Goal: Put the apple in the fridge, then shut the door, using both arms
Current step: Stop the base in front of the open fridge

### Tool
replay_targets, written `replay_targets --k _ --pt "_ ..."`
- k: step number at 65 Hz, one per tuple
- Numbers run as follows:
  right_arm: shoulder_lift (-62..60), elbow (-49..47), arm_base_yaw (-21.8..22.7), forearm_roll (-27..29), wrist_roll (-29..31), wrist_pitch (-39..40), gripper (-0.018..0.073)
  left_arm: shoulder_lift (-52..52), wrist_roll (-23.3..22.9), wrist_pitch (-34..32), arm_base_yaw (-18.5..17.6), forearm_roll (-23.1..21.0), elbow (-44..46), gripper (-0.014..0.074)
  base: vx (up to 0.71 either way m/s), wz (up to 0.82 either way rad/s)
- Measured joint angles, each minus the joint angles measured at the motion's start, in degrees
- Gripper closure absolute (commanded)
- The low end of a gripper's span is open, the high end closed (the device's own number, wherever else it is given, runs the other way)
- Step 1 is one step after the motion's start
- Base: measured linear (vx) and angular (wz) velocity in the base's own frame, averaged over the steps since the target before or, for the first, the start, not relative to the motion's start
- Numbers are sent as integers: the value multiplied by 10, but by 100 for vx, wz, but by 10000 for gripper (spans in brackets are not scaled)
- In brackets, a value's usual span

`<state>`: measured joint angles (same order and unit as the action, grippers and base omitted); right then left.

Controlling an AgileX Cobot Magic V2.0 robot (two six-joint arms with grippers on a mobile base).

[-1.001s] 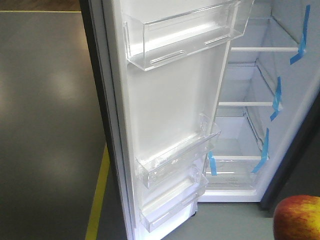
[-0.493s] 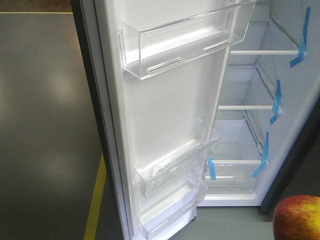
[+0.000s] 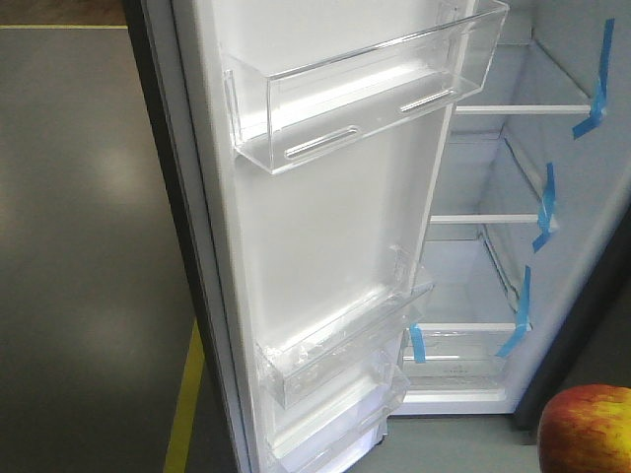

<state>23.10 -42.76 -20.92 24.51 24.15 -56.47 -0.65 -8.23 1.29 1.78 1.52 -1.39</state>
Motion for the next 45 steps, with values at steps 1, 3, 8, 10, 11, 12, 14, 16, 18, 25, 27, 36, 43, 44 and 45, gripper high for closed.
replay_targets --k 1,3,8,10,11,12,14,16,18,25,27,36,43,44,45 --pt "0 0 0 0 0 0 241 0 0 0 0 0 0 602 5 0" --pt "0 0 0 0 0 0 241 0 0 0 0 0 0 602 4 0" --pt "0 0 0 0 0 0 241 0 0 0 0 0 0 602 4 0" --pt "0 0 0 0 0 0 241 0 0 0 0 0 0 602 4 0" --pt "0 0 0 0 0 0 241 0 0 0 0 0 0 602 4 -1" --pt "0 0 0 0 0 0 241 0 0 0 0 0 0 602 4 -1" --pt "0 0 0 0 0 0 241 0 0 0 0 0 0 602 4 -1" --pt "0 0 0 0 0 0 241 0 0 0 0 0 0 602 3 -1" --pt "0 0 0 0 0 0 241 0 0 0 0 0 0 602 3 -1" --pt "0 0 0 0 0 0 241 0 0 0 0 0 0 602 2 -1" --pt "0 0 0 0 0 0 241 0 0 0 0 0 0 602 1 -1" --pt "0 0 0 0 0 0 241 0 0 0 0 0 0 602 1 -1" --pt "0 0 0 0 0 0 241 0 0 0 0 0 0 602 0 0" --pt "0 0 0 0 0 0 241 0 0 0 0 0 0 602 0 0" --pt "0 0 0 0 0 0 241 0 0 0 0 0 0 602 0 0"
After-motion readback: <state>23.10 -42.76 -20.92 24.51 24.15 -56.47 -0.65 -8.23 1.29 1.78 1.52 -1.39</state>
